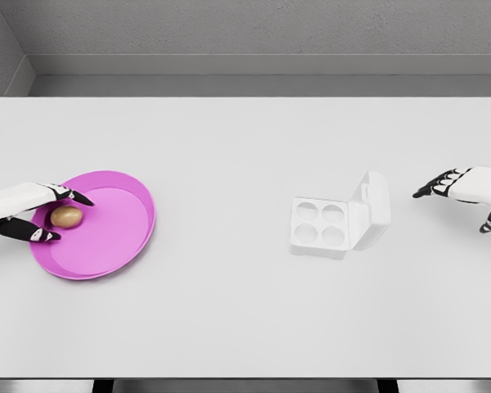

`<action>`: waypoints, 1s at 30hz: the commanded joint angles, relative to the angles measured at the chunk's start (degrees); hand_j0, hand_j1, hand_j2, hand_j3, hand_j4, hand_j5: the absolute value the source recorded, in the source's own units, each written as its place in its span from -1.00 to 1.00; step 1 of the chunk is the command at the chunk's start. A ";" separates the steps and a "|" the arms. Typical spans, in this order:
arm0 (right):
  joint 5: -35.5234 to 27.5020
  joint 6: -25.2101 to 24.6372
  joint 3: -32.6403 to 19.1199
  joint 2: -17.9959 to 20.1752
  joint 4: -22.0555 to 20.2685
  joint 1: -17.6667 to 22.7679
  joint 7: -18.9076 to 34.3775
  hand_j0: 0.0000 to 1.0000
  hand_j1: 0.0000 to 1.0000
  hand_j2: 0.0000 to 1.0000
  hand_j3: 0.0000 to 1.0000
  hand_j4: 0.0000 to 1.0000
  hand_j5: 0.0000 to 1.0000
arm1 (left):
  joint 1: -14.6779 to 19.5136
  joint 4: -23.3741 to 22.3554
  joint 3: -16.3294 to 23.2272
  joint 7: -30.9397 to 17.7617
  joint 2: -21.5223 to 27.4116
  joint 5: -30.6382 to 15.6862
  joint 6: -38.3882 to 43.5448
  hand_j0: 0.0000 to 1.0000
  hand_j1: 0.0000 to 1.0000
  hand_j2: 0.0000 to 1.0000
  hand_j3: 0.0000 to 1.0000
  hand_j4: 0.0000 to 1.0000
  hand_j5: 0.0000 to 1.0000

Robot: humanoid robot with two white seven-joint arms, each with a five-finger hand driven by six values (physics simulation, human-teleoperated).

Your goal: Pack egg into the box and close the box lid

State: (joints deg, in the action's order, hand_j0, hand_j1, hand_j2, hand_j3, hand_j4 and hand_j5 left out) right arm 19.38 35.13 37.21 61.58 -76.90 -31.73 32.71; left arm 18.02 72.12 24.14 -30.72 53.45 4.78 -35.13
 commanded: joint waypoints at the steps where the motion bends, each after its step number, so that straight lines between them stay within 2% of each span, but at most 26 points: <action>1: -0.22 -0.13 -0.03 0.03 -0.01 0.00 -0.02 1.00 1.00 1.00 1.00 1.00 1.00 | 0.00 -0.58 -0.06 0.05 0.07 -0.48 0.13 0.58 0.58 0.58 0.58 0.58 0.58; 16: -0.31 -0.13 -0.03 -0.14 0.08 -0.53 -0.02 1.00 1.00 1.00 1.00 1.00 1.00 | 0.18 -2.25 -0.15 0.05 -1.77 -0.30 0.13 0.57 0.57 0.57 0.57 0.57 0.57; 17: -0.22 -0.13 -0.12 -0.23 0.08 -0.62 -0.02 1.00 1.00 1.00 1.00 1.00 1.00 | 0.18 -2.25 -0.15 0.05 -1.86 -0.30 0.13 0.52 0.52 0.52 0.52 0.52 0.52; 19: -0.22 -0.13 -0.56 -0.23 -0.01 -0.62 -0.02 1.00 1.00 1.00 1.00 1.00 1.00 | 0.18 -2.25 -0.15 0.05 -1.86 -0.48 0.13 0.25 0.25 0.25 0.25 0.25 0.25; 20: -0.31 -0.13 -0.56 -0.32 -0.09 -0.53 -0.02 1.00 1.00 1.00 1.00 1.00 1.00 | 0.26 -2.25 -0.15 0.05 -1.86 -0.57 0.13 0.19 0.19 0.19 0.19 0.19 0.19; 25: -0.22 -0.13 -1.17 -0.41 -0.01 -0.62 -0.02 1.00 1.00 1.00 1.00 1.00 1.00 | 0.00 -2.16 -0.15 -0.04 -1.69 -0.74 0.13 0.01 0.01 0.01 0.01 0.01 0.01; 30: -0.22 -0.13 -1.35 -0.49 0.08 -0.53 -0.02 1.00 1.00 1.00 1.00 1.00 1.00 | 0.00 -2.07 -0.15 -0.04 -1.77 -0.74 0.13 -0.06 -0.06 -0.06 -0.06 -0.06 -0.06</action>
State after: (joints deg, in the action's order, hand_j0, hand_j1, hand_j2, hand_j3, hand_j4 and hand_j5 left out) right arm 19.39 35.13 35.95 61.02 -76.83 -32.17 32.71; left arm 18.02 69.98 24.00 -30.72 51.64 4.38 -35.10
